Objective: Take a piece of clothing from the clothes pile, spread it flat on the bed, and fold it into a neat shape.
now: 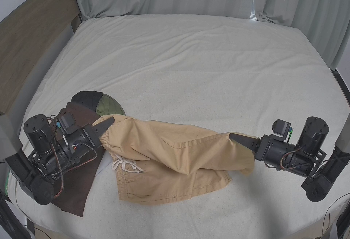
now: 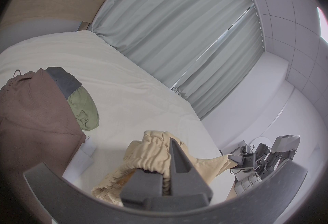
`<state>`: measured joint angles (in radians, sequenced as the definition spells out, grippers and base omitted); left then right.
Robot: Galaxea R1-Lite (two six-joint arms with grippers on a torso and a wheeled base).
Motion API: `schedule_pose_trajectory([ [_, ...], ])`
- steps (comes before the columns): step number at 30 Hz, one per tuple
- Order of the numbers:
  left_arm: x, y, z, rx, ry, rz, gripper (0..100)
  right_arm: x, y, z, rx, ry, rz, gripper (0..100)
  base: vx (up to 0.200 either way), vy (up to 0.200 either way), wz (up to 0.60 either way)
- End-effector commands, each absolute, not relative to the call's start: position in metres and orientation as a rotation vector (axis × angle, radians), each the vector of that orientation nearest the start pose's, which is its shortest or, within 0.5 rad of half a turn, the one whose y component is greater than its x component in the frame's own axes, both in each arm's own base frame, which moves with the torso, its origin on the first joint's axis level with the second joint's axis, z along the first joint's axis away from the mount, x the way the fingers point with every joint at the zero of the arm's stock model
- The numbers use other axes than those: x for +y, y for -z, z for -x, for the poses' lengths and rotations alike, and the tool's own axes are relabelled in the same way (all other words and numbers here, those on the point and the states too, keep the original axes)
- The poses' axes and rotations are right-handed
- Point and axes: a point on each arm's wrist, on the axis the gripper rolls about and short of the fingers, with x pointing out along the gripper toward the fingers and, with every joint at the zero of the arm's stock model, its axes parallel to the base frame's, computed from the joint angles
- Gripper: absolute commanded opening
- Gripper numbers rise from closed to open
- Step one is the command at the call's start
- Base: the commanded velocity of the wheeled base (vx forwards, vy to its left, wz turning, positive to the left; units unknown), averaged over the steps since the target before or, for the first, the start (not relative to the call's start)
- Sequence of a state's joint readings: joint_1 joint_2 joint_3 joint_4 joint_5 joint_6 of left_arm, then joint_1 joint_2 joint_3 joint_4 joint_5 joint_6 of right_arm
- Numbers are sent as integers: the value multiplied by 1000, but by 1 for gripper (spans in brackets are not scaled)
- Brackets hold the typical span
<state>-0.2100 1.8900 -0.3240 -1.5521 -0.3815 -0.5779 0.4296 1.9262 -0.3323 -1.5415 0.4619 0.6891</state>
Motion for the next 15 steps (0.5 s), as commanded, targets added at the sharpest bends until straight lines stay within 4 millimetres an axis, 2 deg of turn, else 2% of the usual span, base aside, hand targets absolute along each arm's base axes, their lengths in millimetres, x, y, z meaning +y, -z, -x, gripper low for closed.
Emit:
schedule_pose_trajectory([
  [1, -67, -113, -262, 172, 583, 561, 0, 123, -109, -243, 326, -851, -642, 0, 0, 0, 0],
  [15, -65, -130, -267, 93, 608, 549, 0, 122, -119, -242, 278, -863, -630, 0, 0, 0, 0],
])
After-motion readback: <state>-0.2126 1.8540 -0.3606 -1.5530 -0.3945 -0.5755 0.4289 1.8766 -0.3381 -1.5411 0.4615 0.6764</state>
